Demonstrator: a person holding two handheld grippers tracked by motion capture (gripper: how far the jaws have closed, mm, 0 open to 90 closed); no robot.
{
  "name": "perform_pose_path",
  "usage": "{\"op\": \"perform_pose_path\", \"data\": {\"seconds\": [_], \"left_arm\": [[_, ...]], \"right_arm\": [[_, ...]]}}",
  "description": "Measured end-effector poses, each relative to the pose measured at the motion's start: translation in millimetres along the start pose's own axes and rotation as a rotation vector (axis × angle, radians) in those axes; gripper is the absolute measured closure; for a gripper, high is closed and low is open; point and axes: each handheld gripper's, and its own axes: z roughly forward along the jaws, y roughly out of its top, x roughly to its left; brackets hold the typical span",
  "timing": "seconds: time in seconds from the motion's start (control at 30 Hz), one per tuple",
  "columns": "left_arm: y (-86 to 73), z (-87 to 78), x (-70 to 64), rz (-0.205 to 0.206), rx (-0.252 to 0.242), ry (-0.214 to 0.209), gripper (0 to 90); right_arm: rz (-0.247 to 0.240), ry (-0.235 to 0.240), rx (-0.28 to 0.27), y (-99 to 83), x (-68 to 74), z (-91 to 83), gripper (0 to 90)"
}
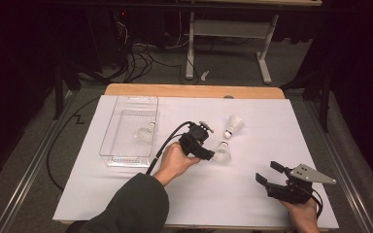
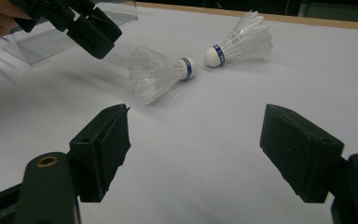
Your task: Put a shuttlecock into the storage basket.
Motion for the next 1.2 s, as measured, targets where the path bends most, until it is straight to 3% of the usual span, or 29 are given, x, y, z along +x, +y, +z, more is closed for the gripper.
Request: {"op": "perform_pose_path", "data": {"seconds": [0.47, 1.2], "left_arm": [[6.9, 11.0, -2.6, 0.004, 0.031, -0.003, 47.0], [9.7, 26.8, 1.7, -0.025, 0.047, -0.018, 54.3]], "right_arm": [[0.002, 0.001, 0.004, -0.1, 0.2, 0.3, 24.5], [0.0, 0.004, 0.006, -0.1, 0.3, 0.8, 24.5]]}}
